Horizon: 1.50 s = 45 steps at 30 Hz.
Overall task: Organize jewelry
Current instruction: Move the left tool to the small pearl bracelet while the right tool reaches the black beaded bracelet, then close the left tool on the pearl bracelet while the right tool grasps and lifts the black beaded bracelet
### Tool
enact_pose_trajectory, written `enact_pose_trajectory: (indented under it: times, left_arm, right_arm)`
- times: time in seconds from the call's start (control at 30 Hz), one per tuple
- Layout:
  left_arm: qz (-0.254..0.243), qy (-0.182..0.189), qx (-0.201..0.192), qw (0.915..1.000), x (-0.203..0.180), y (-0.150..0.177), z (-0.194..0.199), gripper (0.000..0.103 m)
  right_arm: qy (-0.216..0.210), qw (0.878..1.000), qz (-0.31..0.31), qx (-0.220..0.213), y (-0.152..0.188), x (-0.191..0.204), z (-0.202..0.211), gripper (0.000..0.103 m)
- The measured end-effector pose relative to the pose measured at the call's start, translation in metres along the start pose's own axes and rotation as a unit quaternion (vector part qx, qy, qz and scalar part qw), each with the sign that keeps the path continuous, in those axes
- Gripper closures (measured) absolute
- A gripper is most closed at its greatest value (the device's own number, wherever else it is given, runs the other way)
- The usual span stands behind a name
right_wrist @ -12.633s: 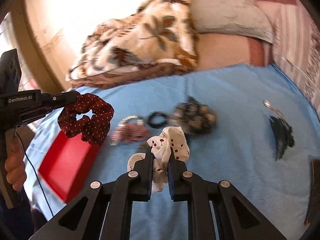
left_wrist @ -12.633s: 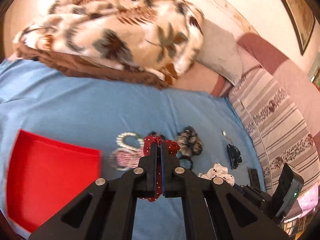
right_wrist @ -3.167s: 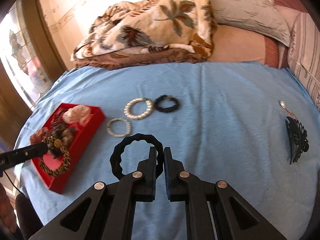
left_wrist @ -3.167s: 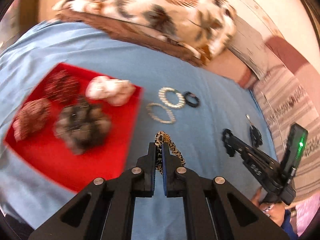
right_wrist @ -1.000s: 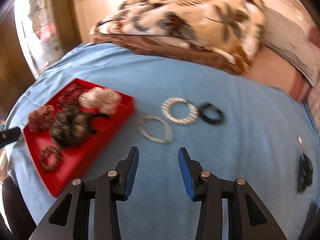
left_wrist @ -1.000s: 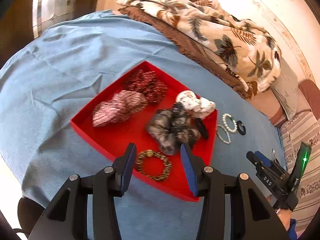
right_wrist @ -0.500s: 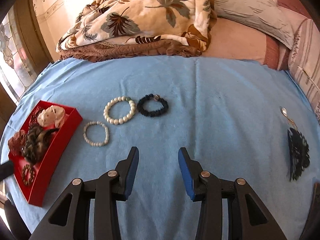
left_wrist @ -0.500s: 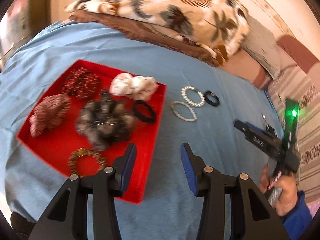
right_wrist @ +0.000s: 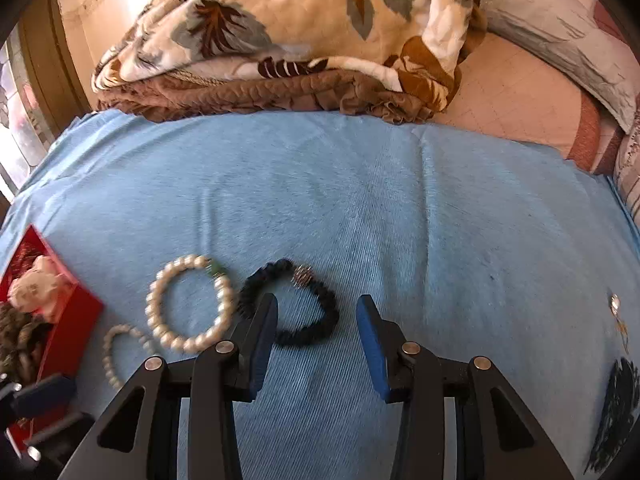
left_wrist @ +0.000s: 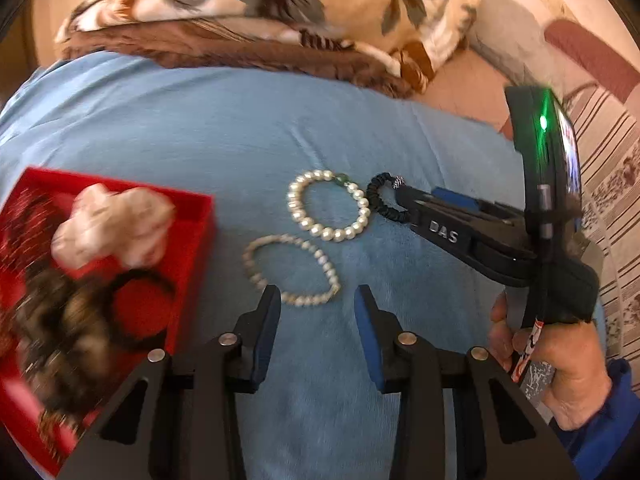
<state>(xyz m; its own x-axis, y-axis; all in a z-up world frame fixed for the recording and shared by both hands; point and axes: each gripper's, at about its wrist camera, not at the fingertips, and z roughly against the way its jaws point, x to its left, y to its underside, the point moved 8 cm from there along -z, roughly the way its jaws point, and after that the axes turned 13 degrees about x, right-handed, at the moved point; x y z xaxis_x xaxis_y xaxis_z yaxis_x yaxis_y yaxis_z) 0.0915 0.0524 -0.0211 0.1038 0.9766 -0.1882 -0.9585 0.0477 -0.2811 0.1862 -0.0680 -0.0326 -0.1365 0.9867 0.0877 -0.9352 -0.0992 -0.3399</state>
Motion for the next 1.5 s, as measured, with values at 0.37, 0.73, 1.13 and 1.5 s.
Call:
enact_pose_trajectory:
  times: [0.37, 0.73, 1.13, 1.5]
  left_arm:
    - [-0.044, 0.017, 0.061, 0.9970, -0.031, 0.017, -0.036, 0.066]
    - [-0.066, 0.091, 0.075, 0.9909, -0.038, 0.093, 0.022, 0.066]
    - [-0.047, 0.002, 0.062, 0.9970, -0.023, 0.063, -0.013, 0.066]
    - [-0.082, 0.002, 0.052, 0.9953, -0.057, 0.078, -0.009, 0.098]
  right_arm:
    - [0.039, 0.999, -0.010, 0.025, 0.021, -0.029, -0.003, 0.092]
    - [0.009, 0.998, -0.033, 0.057, 0.140, -0.072, 0.048, 0.092]
    - [-0.008, 0.999, -0.047, 0.014, 0.163, -0.069, 0.060, 0.073]
    - [-0.001, 0.999, -0.037, -0.015, 0.159, -0.054, 0.061, 0.095]
